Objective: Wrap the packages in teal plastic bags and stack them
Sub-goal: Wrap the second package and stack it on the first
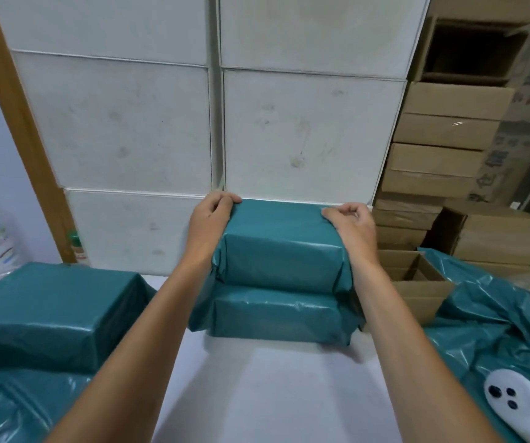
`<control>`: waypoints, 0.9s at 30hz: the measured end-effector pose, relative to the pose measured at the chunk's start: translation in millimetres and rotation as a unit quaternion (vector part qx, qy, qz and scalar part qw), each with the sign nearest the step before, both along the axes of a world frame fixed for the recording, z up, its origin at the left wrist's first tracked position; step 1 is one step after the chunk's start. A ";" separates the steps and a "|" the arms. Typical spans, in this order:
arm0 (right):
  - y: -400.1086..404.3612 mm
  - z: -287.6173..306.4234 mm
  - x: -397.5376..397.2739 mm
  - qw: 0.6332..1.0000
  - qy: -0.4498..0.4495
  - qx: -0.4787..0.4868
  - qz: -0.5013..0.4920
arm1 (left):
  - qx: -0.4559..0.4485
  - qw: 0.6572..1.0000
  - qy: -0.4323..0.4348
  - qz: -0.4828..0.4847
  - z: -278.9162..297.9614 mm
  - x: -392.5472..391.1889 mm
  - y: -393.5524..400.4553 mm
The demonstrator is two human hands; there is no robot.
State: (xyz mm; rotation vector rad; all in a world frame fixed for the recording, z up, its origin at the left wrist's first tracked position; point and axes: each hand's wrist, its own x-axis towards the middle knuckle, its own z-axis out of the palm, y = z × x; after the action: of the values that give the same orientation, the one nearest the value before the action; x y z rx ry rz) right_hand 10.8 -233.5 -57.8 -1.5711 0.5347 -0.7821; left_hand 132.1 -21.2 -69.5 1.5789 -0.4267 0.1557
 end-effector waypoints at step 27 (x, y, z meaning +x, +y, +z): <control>3.8 22.2 -21.9 0.971 0.173 -0.163 0.041 | 0.080 0.991 0.083 -0.066 14.0 -41.8 36.0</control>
State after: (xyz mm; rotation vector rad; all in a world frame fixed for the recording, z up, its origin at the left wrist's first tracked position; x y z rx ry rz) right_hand -11.1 -229.7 -35.6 -2.0408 0.6098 -0.5532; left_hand 90.2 14.8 -55.4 1.7002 -0.4200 -0.1147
